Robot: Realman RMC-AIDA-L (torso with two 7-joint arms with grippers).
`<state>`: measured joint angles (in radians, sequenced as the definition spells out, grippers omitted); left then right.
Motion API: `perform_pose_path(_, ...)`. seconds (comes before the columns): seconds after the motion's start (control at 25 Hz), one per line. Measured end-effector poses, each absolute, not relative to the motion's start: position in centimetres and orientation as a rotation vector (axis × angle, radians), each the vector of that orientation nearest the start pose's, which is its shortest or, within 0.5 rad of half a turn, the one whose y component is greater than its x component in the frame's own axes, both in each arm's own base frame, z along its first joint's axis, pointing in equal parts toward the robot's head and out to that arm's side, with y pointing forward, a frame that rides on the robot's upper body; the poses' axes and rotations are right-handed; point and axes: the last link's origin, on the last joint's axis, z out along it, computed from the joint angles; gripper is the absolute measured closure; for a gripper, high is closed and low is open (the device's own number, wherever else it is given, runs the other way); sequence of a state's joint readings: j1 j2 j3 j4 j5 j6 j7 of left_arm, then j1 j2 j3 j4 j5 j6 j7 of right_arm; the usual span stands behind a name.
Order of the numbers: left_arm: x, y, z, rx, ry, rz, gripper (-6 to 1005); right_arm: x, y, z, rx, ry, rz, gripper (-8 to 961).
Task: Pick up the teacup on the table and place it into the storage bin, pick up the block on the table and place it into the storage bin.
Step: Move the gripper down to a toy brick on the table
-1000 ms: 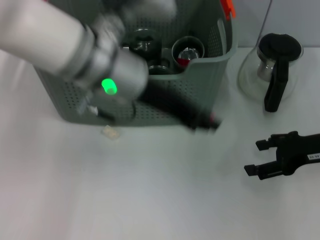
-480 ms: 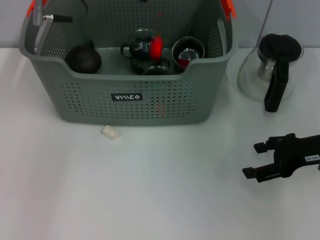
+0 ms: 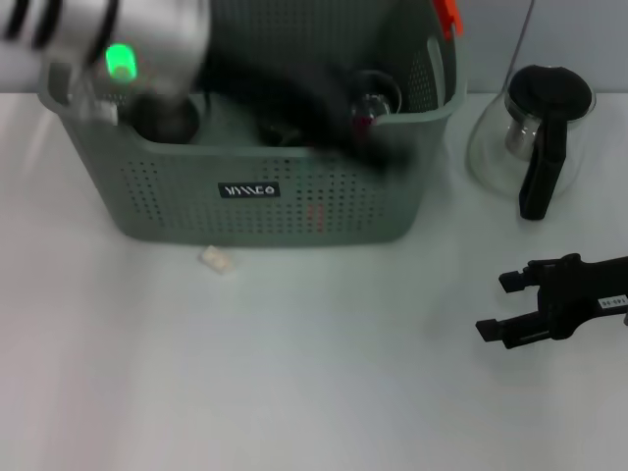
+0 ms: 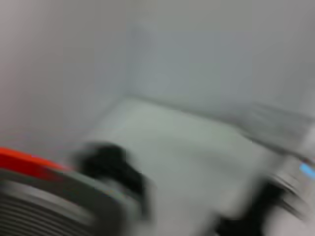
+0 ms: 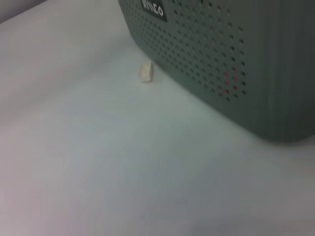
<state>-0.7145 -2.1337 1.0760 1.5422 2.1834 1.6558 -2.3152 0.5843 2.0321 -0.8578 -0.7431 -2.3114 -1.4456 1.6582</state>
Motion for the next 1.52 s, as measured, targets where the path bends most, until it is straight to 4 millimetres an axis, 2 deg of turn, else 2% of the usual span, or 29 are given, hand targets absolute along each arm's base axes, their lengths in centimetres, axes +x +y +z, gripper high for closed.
perform_pose_path(0.04,-7.1,34.0,3.5,-2.937,-0.432,-0.19,329,28.3,34.6,0.0,-2.827,0.778,0.071,7)
perform_pose_path(0.16,-8.4,31.3,1.1,-3.059,-0.42,-0.052,211,28.0,34.9,0.0,-2.825,0.773,0.075,7)
perform_pose_path(0.28,-10.0,30.3,-0.4,-3.074,-0.529,0.034,105,27.8,35.1,-0.1,-2.821,0.773,0.076,7)
perform_pose_path(0.36,-11.5,30.5,-1.1,-3.033,-0.656,0.082,50,27.7,35.3,-0.1,-2.816,0.773,0.074,7)
perform_pose_path(0.48,-14.7,32.0,-1.8,-2.868,-0.943,0.167,51,27.7,35.4,-0.2,-2.813,0.772,0.07,7)
perform_pose_path(0.64,-18.0,34.1,-2.2,-2.658,-1.175,0.203,52,27.7,35.4,-0.2,-2.813,0.773,0.069,7)
perform_pose_path(0.96,-20.4,36.1,-2.7,-2.441,-1.228,0.319,57,27.9,35.3,-0.1,-2.815,0.771,0.042,6)
perform_pose_path(1.52,-20.7,37.3,-3.3,-2.345,-1.192,0.396,72,27.9,35.4,-0.2,-2.824,0.755,0.014,7)
